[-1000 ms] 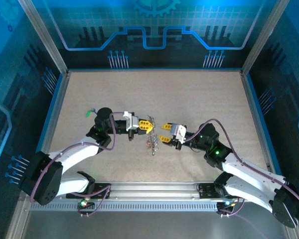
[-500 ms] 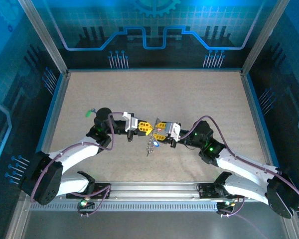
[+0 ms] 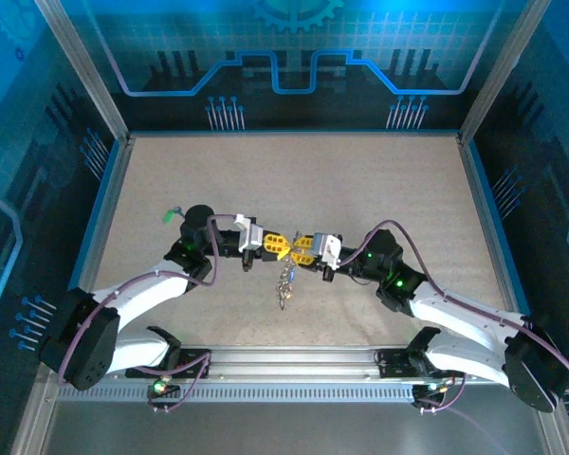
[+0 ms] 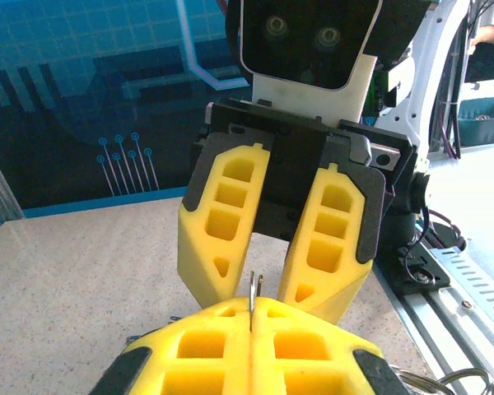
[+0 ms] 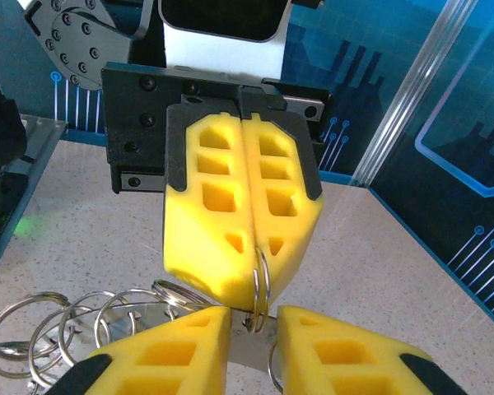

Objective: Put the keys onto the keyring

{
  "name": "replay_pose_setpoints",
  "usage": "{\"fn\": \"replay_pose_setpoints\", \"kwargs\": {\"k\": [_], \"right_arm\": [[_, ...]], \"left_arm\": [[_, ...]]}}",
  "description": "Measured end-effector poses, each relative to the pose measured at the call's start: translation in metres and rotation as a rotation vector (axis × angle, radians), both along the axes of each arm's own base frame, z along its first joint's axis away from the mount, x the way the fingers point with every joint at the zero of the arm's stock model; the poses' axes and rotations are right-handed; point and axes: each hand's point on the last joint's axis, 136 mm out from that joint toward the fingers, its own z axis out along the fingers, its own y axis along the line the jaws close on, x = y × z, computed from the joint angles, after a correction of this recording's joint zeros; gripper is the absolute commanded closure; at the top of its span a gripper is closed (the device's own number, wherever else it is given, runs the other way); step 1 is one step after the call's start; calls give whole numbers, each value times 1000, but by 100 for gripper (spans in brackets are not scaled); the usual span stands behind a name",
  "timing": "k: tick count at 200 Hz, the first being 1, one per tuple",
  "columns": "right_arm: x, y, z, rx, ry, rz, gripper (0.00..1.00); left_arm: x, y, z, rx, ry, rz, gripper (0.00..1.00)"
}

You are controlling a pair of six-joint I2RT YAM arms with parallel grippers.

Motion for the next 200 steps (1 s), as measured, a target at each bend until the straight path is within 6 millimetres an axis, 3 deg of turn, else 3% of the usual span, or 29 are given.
{"fn": "replay_pose_setpoints", "kwargs": {"k": [35,74,90,107,132,159,166,171,178,200], "right_arm": [[0,0,-1,-6,-5,-2,80],[-1,1,-2,-11,-4,-1,73],[-2,2,-2,-11,-4,6,78],[-4,3,-3,-16,-10,15,92],[-3,3,-5,-22,-3,7,100],[-2,3,-6,-25,-8,4,100],[-2,2,-6,-25,-9,3,100],[-2,2,-6,-25,-10,1,100],[-2,2,-5,-25,-11,-1,100],[-7,4,-8,-25,-7,25,100]], "left_arm": [[0,0,-2,7,0,1,100],[0,0,-9,28,9,0,100],[-2,-1,-13,39,14,-4,100],[-2,-1,-15,45,21,-4,100],[0,0,-16,50,26,5,100],[0,0,-17,52,27,9,100],[1,0,-17,52,27,11,91],[1,0,-16,52,26,14,76],[2,0,-16,52,21,18,62],[13,3,-14,56,1,86,39]]}}
